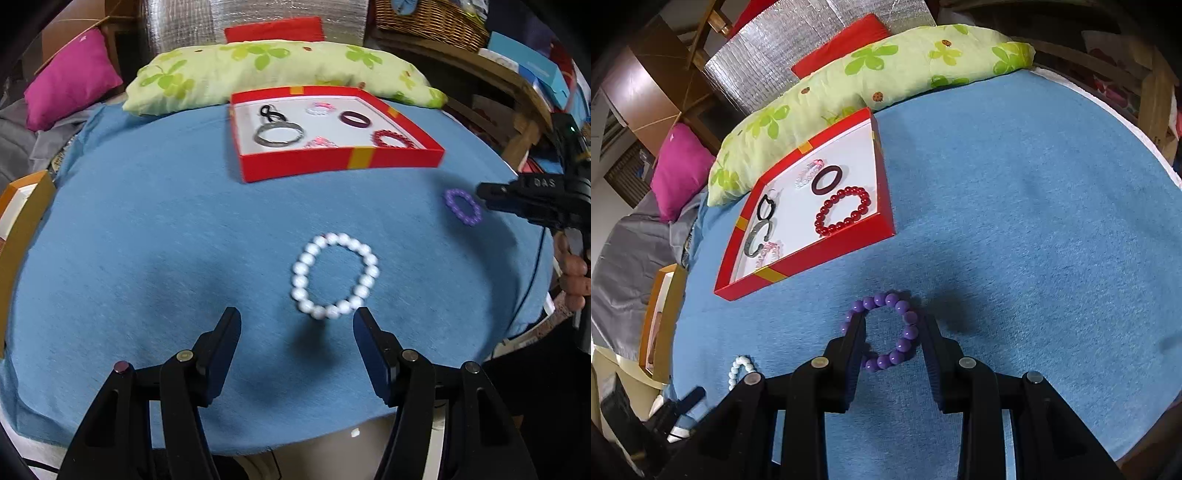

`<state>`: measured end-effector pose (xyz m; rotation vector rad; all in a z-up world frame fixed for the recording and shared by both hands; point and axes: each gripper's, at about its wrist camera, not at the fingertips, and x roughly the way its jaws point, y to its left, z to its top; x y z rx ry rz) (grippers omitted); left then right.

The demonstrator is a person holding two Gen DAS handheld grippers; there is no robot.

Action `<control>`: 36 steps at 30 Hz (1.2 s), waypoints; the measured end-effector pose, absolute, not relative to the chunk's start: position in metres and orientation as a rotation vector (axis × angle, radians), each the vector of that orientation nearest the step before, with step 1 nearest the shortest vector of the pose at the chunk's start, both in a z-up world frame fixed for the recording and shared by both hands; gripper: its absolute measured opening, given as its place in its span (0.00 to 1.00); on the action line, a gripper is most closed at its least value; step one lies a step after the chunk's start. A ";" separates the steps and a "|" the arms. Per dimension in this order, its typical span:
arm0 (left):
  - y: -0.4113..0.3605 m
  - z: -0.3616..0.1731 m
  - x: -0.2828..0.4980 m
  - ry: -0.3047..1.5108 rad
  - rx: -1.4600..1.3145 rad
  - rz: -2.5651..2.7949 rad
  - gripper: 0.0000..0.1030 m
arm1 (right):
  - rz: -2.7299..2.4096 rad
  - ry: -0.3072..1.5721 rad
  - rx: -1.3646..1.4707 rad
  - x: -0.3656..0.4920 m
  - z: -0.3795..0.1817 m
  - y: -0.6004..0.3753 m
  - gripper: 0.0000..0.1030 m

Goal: Organize jewelry
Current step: 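Move the left tool to the white pearl bracelet while the right tool approaches the purple bracelet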

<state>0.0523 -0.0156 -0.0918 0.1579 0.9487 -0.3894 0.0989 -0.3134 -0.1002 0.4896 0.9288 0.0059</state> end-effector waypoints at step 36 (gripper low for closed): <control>-0.033 -0.114 0.100 0.966 0.138 -0.259 0.65 | 0.059 0.966 0.454 0.111 -0.111 -0.277 0.21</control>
